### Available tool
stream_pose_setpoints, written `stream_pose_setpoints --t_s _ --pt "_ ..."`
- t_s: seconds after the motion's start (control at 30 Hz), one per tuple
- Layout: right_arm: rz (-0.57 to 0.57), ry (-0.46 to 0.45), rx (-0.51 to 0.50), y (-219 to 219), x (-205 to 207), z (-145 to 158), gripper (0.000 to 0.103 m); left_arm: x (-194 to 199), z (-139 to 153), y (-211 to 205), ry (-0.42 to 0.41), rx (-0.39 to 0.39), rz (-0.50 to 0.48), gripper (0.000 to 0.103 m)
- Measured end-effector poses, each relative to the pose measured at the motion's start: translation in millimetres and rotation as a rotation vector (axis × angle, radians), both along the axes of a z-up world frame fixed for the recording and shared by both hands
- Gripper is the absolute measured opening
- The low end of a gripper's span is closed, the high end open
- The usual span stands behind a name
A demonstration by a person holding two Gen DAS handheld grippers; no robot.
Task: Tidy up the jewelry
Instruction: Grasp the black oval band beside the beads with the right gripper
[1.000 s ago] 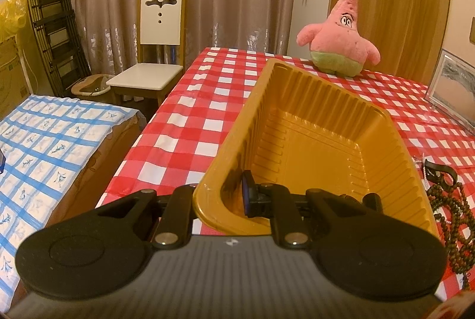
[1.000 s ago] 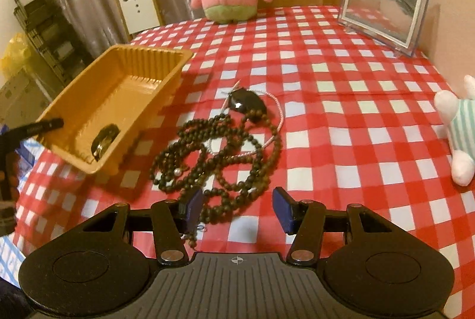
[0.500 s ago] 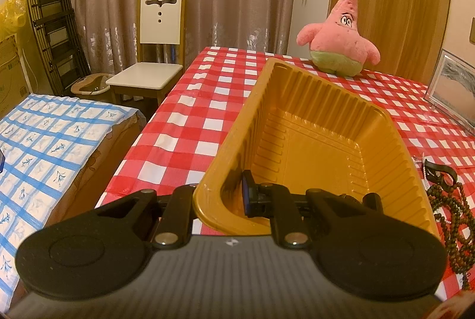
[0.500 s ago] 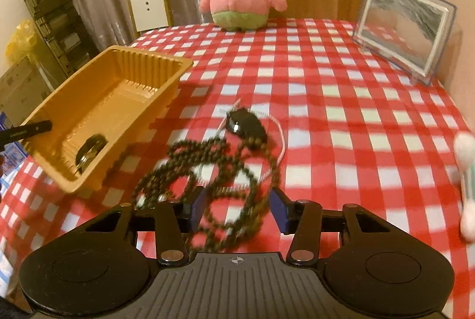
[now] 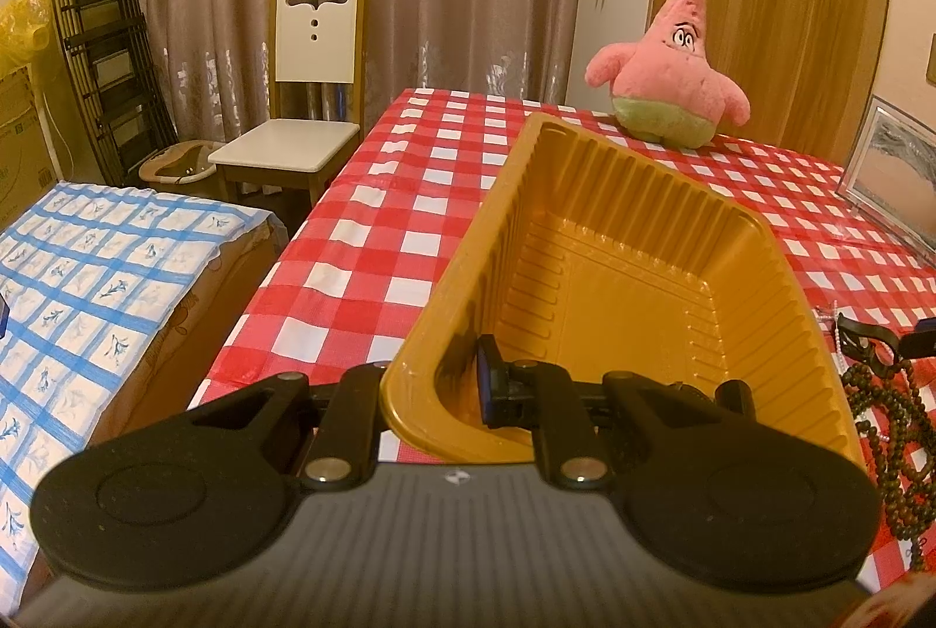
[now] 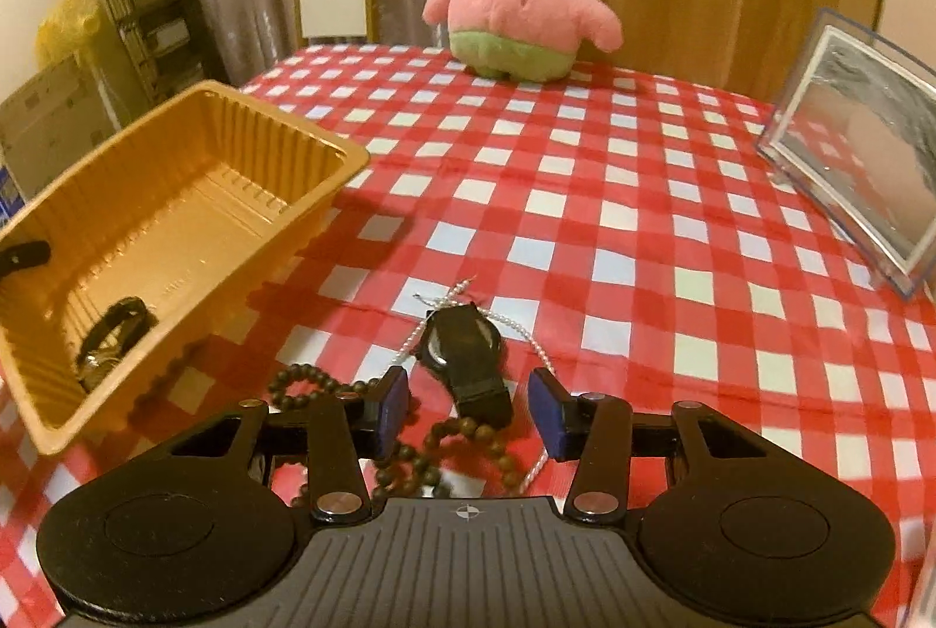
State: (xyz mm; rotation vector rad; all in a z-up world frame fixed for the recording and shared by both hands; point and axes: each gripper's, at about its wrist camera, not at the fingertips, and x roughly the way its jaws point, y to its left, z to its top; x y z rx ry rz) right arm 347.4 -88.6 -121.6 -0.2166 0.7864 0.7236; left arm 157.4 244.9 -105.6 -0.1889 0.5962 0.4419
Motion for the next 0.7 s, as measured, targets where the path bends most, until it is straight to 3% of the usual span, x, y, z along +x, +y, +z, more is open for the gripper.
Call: stream_pose_setpoints --t_s 0.27,0.4,0.7 --pt "0.031 0.012 -0.055 15.8 17.5 -17.8 0.045 0.1 -0.1 0.2 0.001 0.000 0.000 0.014" --pt "0.043 0.008 -0.092 22.0 21.2 -22.5 0.027 0.2 -0.1 0.1 0.001 0.000 0.000 0.014" --pt "0.003 -0.001 -0.047 15.6 16.6 3.2 0.022 2.3 -1.1 1.6 0.001 0.003 -0.004 0.014"
